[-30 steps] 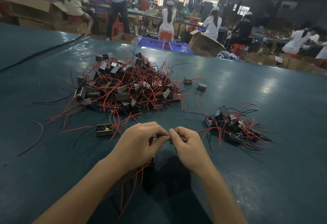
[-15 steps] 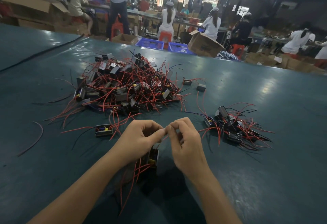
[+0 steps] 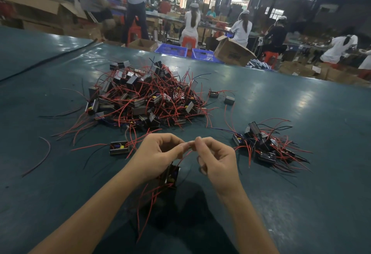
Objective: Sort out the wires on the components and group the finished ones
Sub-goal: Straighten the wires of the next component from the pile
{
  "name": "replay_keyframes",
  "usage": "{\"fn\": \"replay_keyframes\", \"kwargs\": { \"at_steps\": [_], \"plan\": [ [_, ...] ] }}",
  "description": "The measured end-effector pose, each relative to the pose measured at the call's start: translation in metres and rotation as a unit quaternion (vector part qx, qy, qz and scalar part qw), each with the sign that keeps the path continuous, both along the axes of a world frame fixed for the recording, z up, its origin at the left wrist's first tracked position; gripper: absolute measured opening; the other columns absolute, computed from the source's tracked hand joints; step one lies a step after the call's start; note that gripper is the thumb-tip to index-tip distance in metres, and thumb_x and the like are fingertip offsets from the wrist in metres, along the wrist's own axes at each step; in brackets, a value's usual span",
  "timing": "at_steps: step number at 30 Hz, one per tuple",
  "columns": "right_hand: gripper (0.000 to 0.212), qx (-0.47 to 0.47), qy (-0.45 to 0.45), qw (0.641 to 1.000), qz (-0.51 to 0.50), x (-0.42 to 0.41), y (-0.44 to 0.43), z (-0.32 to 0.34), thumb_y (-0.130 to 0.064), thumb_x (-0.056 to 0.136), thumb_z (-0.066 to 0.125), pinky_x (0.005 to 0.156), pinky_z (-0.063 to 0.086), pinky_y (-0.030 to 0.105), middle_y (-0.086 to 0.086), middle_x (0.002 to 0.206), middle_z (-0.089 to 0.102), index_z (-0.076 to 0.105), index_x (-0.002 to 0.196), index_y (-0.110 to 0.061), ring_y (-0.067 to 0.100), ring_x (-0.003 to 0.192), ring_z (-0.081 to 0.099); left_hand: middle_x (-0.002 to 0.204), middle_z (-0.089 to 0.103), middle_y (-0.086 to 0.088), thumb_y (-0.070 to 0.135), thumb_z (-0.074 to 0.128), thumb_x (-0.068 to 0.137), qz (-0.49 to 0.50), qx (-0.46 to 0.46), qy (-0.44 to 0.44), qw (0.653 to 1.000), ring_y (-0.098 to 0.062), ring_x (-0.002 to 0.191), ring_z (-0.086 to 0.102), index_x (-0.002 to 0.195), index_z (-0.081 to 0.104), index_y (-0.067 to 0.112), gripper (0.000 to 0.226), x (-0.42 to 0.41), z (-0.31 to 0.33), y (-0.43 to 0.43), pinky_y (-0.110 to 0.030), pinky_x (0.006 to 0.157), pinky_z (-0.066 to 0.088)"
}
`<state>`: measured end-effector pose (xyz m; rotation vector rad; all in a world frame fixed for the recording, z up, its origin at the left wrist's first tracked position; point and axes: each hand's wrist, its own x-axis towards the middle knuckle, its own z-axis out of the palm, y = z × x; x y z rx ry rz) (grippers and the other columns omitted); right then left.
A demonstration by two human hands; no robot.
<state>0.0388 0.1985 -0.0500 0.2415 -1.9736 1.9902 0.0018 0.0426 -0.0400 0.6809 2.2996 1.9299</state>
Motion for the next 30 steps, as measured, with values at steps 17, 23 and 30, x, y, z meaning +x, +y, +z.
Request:
{"fn": "replay_keyframes", "kwargs": {
  "at_steps": [17,23,30],
  "plan": [
    [0.014,0.222,0.023,0.974,-0.038,0.0,0.007,-0.006,-0.024,0.089,0.07,0.056,0.038,0.01,-0.012,0.075,0.063,0.066,0.081,-0.034,0.003,0.06,0.053,0.059,0.064,0.012,0.015,0.064,0.091,-0.011,-0.028,-0.017,0.999,0.002,0.058,0.056,0.079,0.072,0.016,0.015,-0.005,0.001,-0.007,-0.011,0.059,0.044],
    [0.011,0.229,0.068,0.97,-0.04,-0.002,0.011,-0.006,-0.024,0.086,0.072,0.054,0.036,0.011,-0.012,0.075,0.061,0.066,0.081,-0.033,0.008,0.061,0.053,0.064,0.057,0.002,0.018,0.064,0.089,-0.036,-0.001,-0.082,0.996,-0.013,0.063,0.048,0.076,0.071,0.013,0.015,-0.004,0.002,-0.008,-0.021,0.062,0.04],
    [0.005,0.237,0.15,0.957,-0.078,-0.003,0.006,-0.005,-0.021,0.087,0.072,0.052,0.035,0.013,-0.013,0.077,0.056,0.071,0.082,-0.023,0.009,0.06,0.051,0.06,0.054,0.004,0.029,0.065,0.079,-0.059,0.053,-0.118,0.99,-0.004,0.054,0.045,0.08,0.068,0.003,0.026,-0.004,0.003,-0.009,-0.011,0.052,0.037]
  ]
}}
